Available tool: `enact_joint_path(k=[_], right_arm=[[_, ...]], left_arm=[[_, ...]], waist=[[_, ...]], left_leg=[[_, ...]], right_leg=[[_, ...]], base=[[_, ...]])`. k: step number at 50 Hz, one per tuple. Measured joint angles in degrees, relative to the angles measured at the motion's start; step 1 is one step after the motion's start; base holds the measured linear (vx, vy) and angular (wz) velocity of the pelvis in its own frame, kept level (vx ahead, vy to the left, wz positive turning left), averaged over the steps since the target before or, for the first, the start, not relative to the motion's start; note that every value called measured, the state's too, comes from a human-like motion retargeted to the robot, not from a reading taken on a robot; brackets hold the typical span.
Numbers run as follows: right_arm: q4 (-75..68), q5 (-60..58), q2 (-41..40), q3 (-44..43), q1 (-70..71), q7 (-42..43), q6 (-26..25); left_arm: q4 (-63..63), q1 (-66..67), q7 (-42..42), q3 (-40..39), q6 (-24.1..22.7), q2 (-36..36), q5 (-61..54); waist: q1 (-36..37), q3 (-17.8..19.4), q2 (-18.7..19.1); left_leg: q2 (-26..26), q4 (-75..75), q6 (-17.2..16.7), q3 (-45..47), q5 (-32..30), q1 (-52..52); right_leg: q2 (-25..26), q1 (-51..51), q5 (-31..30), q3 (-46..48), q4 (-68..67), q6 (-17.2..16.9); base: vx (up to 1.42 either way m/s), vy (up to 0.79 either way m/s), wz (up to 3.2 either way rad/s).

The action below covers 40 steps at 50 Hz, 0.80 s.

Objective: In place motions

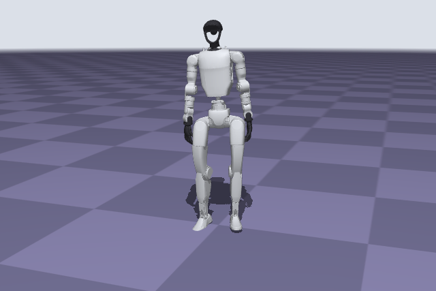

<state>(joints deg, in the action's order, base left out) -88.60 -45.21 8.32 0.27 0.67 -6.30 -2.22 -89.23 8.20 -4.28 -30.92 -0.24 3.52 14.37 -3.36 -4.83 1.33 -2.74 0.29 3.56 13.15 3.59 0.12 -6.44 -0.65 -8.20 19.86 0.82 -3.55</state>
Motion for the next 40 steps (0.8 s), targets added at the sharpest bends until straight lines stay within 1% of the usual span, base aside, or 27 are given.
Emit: enact_joint_path(k=[4,8,10,15,20,25,28,29,31,35,37,38,40], right_arm=[[-2.2,-0.1,1.2,-2.1,-0.8,2.6,-1.1],[-3.8,0.3,2.5,-4.0,-1.6,3.3,-1.8],[-4.2,0.7,2.9,-5.0,-1.9,3.5,-2.1],[-3.8,1.8,3.5,-5.9,-2.2,4.0,-2.0],[-0.6,3.4,2.6,-7.3,-2.3,3.0,-0.8],[2.5,7.8,0.9,-8.3,-1.5,2.4,0.5],[3.3,9.5,0.3,-7.5,-0.7,2.4,1.0],[3.6,9.7,0.2,-7.1,-0.4,2.3,1.1],[4.3,9.4,0.1,-6.2,-0.1,2.2,1.4],[4.9,7.7,0.5,-5.0,-0.4,2.7,1.9],[4.3,6.8,0.9,-4.8,-1.0,3.3,1.9],[3.8,6.5,1.1,-4.9,-1.4,3.6,1.9],[2.4,5.9,1.7,-5.6,-2.3,3.8,1.4]], left_arm=[[-0.1,-1.3,-1.7,1.4,0.2,-0.8,0.6],[-0.2,-2.5,-2.8,2.2,0.2,-2.3,-0.7],[0.0,-2.9,-2.9,3.0,0.0,-3.0,-0.9],[1.4,-3.1,-2.2,6.0,-0.6,-3.0,1.9],[2.2,-3.5,-3.8,7.3,-0.7,-1.7,3.1],[1.6,-3.4,-4.9,5.0,-0.3,-0.7,1.2],[0.6,-3.0,-6.3,1.8,0.2,-0.5,-1.7],[0.3,-2.9,-6.6,0.9,0.4,-0.3,-2.6],[-0.4,-2.8,-6.6,-0.4,0.8,0.2,-4.2],[-0.9,-2.5,-4.7,-1.0,1.2,1.6,-4.8],[-0.8,-2.2,-3.7,-0.9,1.3,2.2,-4.2],[-0.7,-2.1,-3.5,-0.9,1.4,2.4,-3.9],[-0.4,-2.0,-3.7,-1.0,1.5,2.4,-3.4]], waist=[[0.8,0.3,-0.7],[2.3,1.2,-1.1],[1.4,1.4,-1.3],[2.0,2.6,-1.1],[1.9,4.3,-0.8],[2.4,5.0,-0.1],[3.4,4.7,0.4],[3.2,4.8,0.5],[2.5,5.2,0.5],[0.3,6.0,0.0],[0.0,5.9,0.0],[-0.2,5.8,-0.3],[0.6,5.7,-0.7]], left_leg=[[-0.7,0.2,0.4,-0.8,-0.3,-0.3],[-1.3,0.4,0.9,-0.5,-0.8,-0.5],[-1.7,0.3,0.8,-1.8,-0.6,-0.1],[-2.1,0.3,1.4,-1.3,-1.0,-0.3],[-2.5,0.2,1.8,-1.0,-1.4,-0.4],[-1.4,-0.3,1.6,1.0,-1.7,-1.2],[0.0,-0.5,1.3,3.4,-1.7,-2.3],[0.2,-0.4,1.2,3.6,-1.8,-2.6],[0.3,-0.4,1.2,3.6,-2.1,-3.0],[-0.4,-0.3,1.1,1.6,-2.7,-3.2],[-0.4,-0.2,0.8,0.6,-2.8,-3.2],[-0.9,-0.1,0.8,-0.2,-2.9,-3.2],[-1.7,-0.1,0.6,-0.8,-3.0,-2.8]], right_leg=[[-0.7,-0.3,0.0,0.7,-0.1,-0.2],[-1.4,-0.5,-0.2,0.2,-0.4,-0.4],[-2.1,-0.6,-0.1,1.4,-0.7,-0.7],[-2.9,-0.1,-0.5,0.6,-1.6,-1.0],[-3.4,0.6,-1.2,-0.2,-2.7,-1.1],[-3.1,3.4,-2.5,-1.9,-5.5,0.4],[-2.4,5.8,-1.5,-2.1,-8.2,1.9],[-1.9,6.2,-0.9,-2.5,-8.8,1.8],[-0.5,6.6,0.2,-5.3,-9.9,0.9],[2.8,5.7,0.8,-13.1,-9.6,-2.3],[2.7,4.4,2.3,-10.3,-7.9,-0.1],[2.2,3.6,2.1,-8.3,-6.7,0.1],[2.1,2.2,1.8,-7.5,-4.9,-0.1]], base=[[0.02,0.04,0.19],[0.02,0.09,0.01],[0.0,0.08,0.27],[0.01,0.1,-0.05],[-0.02,0.08,-0.1],[-0.06,0.07,-0.43],[-0.09,0.02,-0.7],[-0.08,-0.01,-0.27],[-0.08,-0.03,0.03],[-0.06,-0.05,0.46],[-0.02,-0.05,0.53],[0.01,-0.06,0.58],[0.03,-0.06,0.42]])
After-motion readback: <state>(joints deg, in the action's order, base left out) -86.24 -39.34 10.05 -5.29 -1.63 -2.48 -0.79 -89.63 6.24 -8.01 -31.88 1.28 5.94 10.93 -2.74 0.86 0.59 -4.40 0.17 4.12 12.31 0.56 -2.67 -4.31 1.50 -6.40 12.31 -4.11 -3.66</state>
